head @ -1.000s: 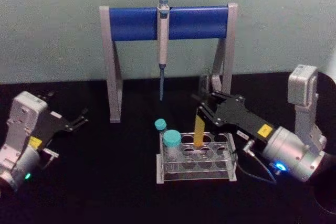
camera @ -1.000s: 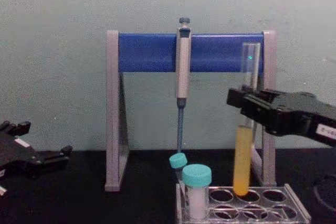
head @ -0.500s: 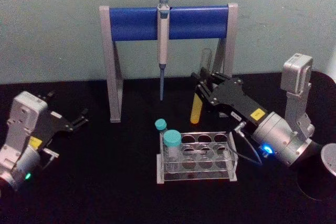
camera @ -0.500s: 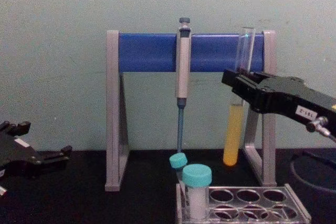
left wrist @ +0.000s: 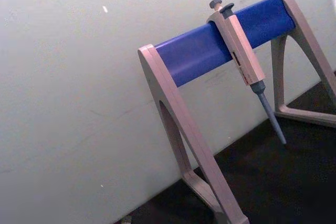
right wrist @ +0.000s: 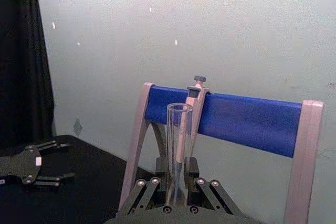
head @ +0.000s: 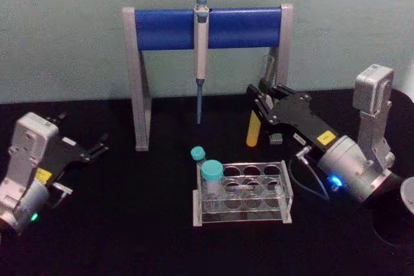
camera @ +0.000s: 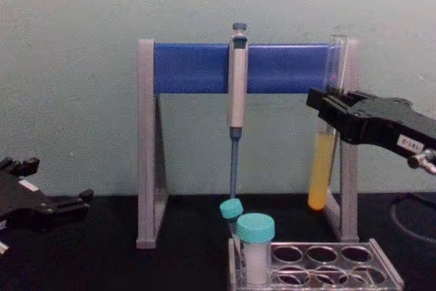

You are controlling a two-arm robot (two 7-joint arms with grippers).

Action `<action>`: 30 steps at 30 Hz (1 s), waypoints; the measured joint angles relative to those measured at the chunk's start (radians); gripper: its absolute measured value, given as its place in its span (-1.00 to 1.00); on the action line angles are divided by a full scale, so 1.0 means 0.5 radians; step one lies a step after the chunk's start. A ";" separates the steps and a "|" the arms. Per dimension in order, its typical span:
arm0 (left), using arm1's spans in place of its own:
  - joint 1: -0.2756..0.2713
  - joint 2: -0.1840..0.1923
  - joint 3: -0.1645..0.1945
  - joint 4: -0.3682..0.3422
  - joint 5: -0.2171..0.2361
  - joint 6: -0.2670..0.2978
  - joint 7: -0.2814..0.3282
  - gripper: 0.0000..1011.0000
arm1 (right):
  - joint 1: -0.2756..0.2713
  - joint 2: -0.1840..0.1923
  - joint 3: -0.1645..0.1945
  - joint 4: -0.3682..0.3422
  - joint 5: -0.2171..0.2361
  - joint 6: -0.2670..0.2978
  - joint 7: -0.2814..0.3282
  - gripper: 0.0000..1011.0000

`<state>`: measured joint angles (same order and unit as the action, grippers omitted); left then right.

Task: Pick up the test tube from the test tube rack, shake it, then place it back into the test tube rack.

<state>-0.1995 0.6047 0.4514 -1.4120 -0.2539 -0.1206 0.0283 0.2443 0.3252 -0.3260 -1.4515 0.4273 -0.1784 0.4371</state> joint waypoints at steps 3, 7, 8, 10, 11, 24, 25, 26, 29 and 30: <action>0.000 0.000 0.000 0.000 0.000 0.000 0.000 1.00 | -0.002 -0.002 0.006 -0.002 -0.005 0.000 0.000 -0.55; 0.000 0.000 0.000 0.000 0.000 0.000 0.000 1.00 | -0.014 0.000 0.025 -0.015 -0.014 0.000 -0.007 -0.55; 0.000 0.000 0.000 0.000 0.000 0.000 0.000 1.00 | -0.017 0.002 0.030 -0.018 -0.017 0.000 -0.009 -0.55; 0.000 0.000 0.000 0.000 0.000 0.000 0.000 1.00 | -0.032 0.011 0.042 -0.033 -0.030 0.000 -0.022 -0.55; 0.000 0.000 0.000 0.000 0.000 0.000 0.000 1.00 | -0.038 0.016 0.046 -0.038 -0.036 0.000 -0.026 -0.55; 0.000 0.000 0.000 0.000 0.000 0.000 0.000 1.00 | -0.201 0.142 0.111 -0.257 -0.084 0.083 -0.032 -0.55; 0.000 0.000 0.000 0.000 0.000 0.000 0.000 1.00 | -0.214 0.153 0.111 -0.274 -0.079 0.095 -0.022 -0.55; 0.000 0.000 0.000 0.000 0.000 0.000 0.000 1.00 | -0.237 0.174 0.111 -0.305 -0.057 0.120 0.002 -0.55; 0.000 0.000 0.000 0.000 0.000 0.000 0.000 1.00 | -0.259 0.197 0.101 -0.337 -0.016 0.156 0.048 -0.55; 0.000 0.000 0.000 0.000 0.000 0.000 0.000 1.00 | -0.266 0.209 0.086 -0.350 0.002 0.170 0.070 -0.55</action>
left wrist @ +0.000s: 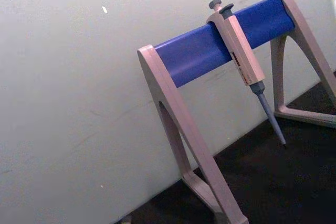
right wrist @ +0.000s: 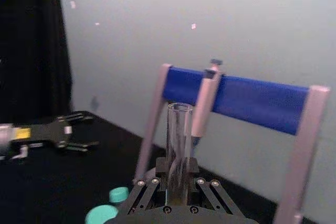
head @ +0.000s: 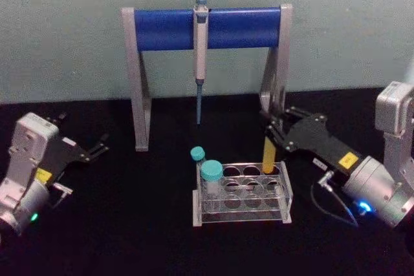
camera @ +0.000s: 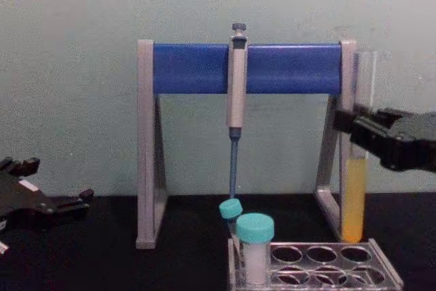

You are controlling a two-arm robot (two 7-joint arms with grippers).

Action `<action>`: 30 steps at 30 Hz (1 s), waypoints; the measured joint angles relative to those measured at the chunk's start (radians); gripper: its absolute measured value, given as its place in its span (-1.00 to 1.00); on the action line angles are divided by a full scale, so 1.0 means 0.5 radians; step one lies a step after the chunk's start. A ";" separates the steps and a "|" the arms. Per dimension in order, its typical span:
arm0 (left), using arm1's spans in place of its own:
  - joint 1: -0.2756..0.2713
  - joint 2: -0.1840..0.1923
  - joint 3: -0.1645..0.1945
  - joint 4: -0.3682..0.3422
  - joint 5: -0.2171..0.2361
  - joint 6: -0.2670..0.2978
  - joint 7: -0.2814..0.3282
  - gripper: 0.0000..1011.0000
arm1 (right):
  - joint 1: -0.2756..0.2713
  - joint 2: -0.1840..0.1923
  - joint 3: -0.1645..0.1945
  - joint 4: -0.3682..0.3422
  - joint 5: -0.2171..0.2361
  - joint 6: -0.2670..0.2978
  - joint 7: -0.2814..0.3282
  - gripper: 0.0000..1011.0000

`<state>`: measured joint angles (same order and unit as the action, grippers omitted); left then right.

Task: Pick up the test tube from the test tube rack, shake it, then place it back into the test tube rack.

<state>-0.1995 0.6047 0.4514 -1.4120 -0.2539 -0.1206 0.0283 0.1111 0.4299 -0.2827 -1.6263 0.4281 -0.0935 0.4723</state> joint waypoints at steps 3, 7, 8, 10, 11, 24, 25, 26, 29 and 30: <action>0.000 0.000 0.000 0.000 0.000 0.000 0.000 1.00 | 0.002 0.010 -0.033 -0.008 0.034 0.015 0.040 -0.55; 0.000 0.000 0.000 0.000 0.000 0.000 0.000 1.00 | 0.037 -0.001 -0.086 0.013 0.064 0.014 0.077 -0.55; 0.000 0.000 0.000 0.000 0.000 0.000 0.000 1.00 | 0.057 -0.009 -0.106 0.031 0.073 0.010 0.090 -0.55; 0.000 0.000 0.000 0.000 0.000 0.000 0.000 1.00 | 0.076 -0.018 -0.123 0.051 0.077 0.004 0.097 -0.55; 0.000 0.000 0.000 0.000 0.000 0.000 0.000 1.00 | 0.089 -0.024 -0.134 0.064 0.079 0.000 0.099 -0.55; 0.000 0.000 0.000 0.000 0.000 0.000 0.000 1.00 | 0.268 -0.143 -0.207 0.289 0.062 -0.086 0.054 -0.55; 0.000 0.000 0.000 0.000 0.000 0.000 0.000 1.00 | 0.275 -0.149 -0.206 0.300 0.059 -0.091 0.048 -0.55; 0.000 0.000 0.000 0.000 0.000 0.000 0.000 1.00 | 0.285 -0.157 -0.202 0.317 0.052 -0.100 0.036 -0.55; 0.000 0.000 0.000 0.000 0.000 0.000 0.000 1.00 | 0.293 -0.165 -0.191 0.333 0.041 -0.112 0.014 -0.55; 0.000 0.000 0.000 0.000 0.000 0.000 0.000 1.00 | 0.294 -0.168 -0.182 0.338 0.034 -0.116 0.000 -0.55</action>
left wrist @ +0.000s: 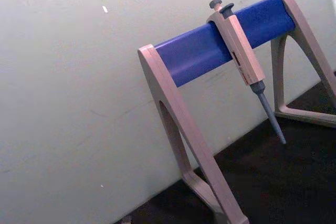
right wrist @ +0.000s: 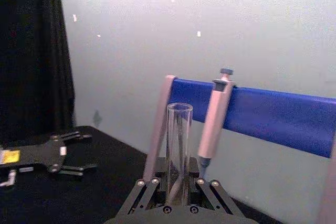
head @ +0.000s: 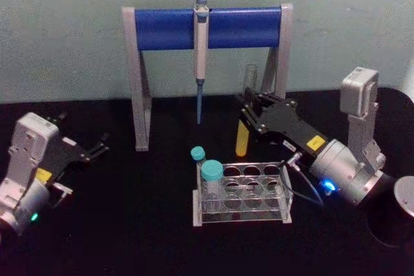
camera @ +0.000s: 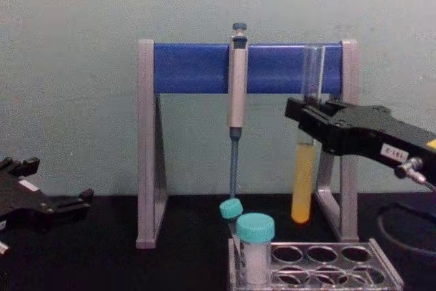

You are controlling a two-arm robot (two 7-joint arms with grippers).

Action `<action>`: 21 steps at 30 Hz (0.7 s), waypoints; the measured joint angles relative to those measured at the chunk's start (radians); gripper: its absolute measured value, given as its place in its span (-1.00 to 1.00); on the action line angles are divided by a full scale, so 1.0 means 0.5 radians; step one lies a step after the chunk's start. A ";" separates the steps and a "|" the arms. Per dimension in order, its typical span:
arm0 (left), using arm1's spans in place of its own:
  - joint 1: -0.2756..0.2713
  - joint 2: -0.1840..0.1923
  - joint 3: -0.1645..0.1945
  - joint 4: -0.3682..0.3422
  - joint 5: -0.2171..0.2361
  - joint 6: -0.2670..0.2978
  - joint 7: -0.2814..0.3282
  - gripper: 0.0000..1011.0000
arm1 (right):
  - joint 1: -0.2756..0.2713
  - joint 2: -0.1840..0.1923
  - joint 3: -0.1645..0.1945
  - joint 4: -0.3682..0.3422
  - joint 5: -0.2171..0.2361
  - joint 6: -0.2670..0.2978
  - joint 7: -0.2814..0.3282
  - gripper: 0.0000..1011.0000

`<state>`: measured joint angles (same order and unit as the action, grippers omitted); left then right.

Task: Pick up the test tube from the test tube rack, shake it, then place it back into the test tube rack.

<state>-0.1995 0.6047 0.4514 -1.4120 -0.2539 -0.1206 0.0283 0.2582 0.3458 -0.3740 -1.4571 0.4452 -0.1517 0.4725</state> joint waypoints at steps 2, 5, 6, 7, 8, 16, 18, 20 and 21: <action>0.000 0.000 0.000 0.000 0.000 0.000 0.000 1.00 | 0.000 -0.001 0.014 0.004 -0.011 -0.003 -0.018 -0.55; 0.000 0.000 0.000 0.000 0.000 0.000 0.000 1.00 | -0.006 -0.001 0.030 0.003 -0.018 -0.003 -0.035 -0.55; 0.000 0.000 0.000 0.000 0.000 0.000 0.000 1.00 | -0.011 -0.001 0.039 0.002 -0.022 -0.003 -0.044 -0.55; 0.000 0.000 0.000 0.000 0.000 0.000 0.000 1.00 | -0.014 -0.001 0.043 0.001 -0.024 -0.003 -0.046 -0.55; 0.000 0.000 0.000 0.000 0.000 0.000 0.000 1.00 | -0.016 0.000 0.048 -0.001 -0.026 -0.003 -0.048 -0.55; 0.000 0.000 0.000 0.000 0.000 0.000 0.000 1.00 | -0.034 -0.003 0.076 -0.011 -0.036 0.003 -0.060 -0.55; 0.000 0.000 0.000 0.000 0.000 0.000 0.000 1.00 | -0.035 -0.004 0.080 -0.011 -0.037 0.003 -0.058 -0.55; 0.000 0.000 0.000 0.000 0.000 0.000 0.000 1.00 | -0.036 -0.006 0.081 -0.012 -0.038 0.004 -0.056 -0.55; 0.000 0.000 0.000 0.000 0.000 0.000 0.000 1.00 | -0.037 -0.007 0.081 -0.013 -0.039 0.004 -0.055 -0.55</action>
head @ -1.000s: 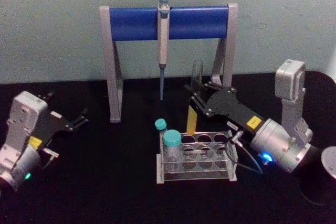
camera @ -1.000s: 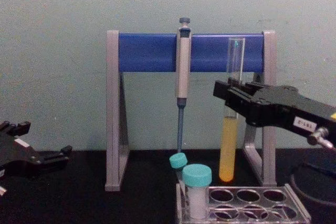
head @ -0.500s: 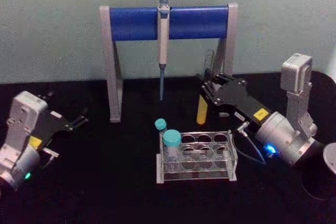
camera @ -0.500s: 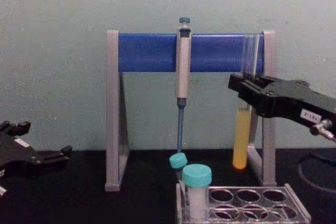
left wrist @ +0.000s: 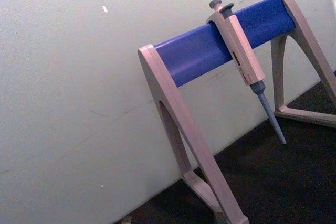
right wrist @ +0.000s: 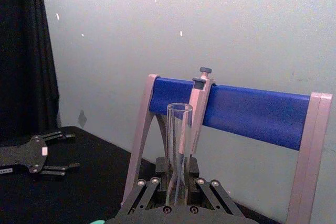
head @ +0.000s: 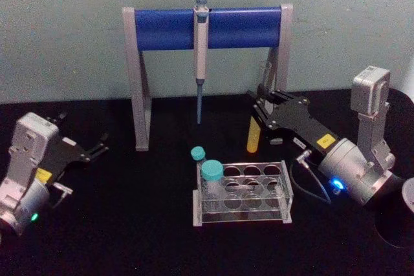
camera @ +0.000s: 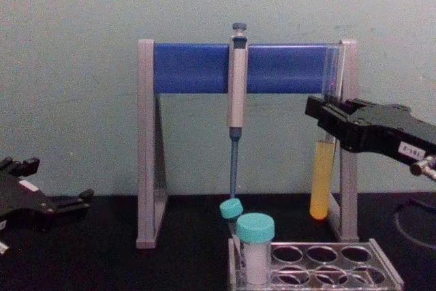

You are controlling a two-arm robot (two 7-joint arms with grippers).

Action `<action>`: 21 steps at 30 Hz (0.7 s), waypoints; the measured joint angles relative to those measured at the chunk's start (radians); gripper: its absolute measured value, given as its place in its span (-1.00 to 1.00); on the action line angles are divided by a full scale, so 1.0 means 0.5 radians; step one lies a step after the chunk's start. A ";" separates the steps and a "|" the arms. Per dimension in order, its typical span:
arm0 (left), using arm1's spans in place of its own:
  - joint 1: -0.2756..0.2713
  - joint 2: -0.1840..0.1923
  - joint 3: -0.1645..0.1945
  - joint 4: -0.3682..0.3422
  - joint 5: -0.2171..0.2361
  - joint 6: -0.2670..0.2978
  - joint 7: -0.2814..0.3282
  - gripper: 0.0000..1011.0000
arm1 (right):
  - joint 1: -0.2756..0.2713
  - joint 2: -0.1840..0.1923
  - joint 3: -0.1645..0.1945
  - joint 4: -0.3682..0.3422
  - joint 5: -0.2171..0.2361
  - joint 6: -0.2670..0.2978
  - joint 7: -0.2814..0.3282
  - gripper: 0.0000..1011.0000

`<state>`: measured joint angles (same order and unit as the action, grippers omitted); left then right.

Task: Pick up the test tube from the test tube rack, shake it, then place it back into the test tube rack.

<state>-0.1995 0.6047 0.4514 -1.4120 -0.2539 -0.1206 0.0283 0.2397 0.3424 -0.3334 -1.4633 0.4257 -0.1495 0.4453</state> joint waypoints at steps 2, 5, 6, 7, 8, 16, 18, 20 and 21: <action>0.000 0.000 0.000 0.000 0.000 0.000 0.000 1.00 | -0.003 -0.001 0.001 -0.002 -0.002 0.001 0.002 -0.55; 0.000 0.000 0.000 0.000 0.000 0.000 0.000 1.00 | -0.006 -0.003 0.003 -0.003 -0.005 0.002 0.003 -0.55; 0.000 0.000 0.000 0.000 0.000 0.000 0.000 1.00 | -0.007 -0.004 0.004 -0.003 -0.005 0.003 0.004 -0.55; 0.000 0.000 0.000 0.000 0.000 0.000 0.000 1.00 | -0.007 -0.004 0.005 -0.004 -0.005 0.004 0.005 -0.55; 0.000 0.000 0.000 0.000 0.000 0.000 0.000 1.00 | -0.008 -0.004 0.005 -0.004 -0.006 0.004 0.005 -0.55; 0.000 0.000 0.000 0.000 0.000 0.000 0.000 1.00 | -0.036 0.019 0.014 -0.046 0.013 -0.002 0.045 -0.55; 0.000 0.000 0.000 0.000 0.000 0.000 0.000 1.00 | -0.049 0.031 0.017 -0.069 0.026 -0.010 0.064 -0.55; 0.000 0.000 0.000 0.000 0.000 0.000 0.000 1.00 | -0.059 0.041 0.018 -0.080 0.037 -0.017 0.078 -0.55; 0.000 0.000 0.000 0.000 0.000 0.000 0.000 1.00 | -0.070 0.051 0.018 -0.093 0.046 -0.020 0.090 -0.55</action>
<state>-0.1995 0.6047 0.4514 -1.4120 -0.2539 -0.1206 0.0283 0.2048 0.3679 -0.3243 -1.5100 0.4488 -0.1597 0.4905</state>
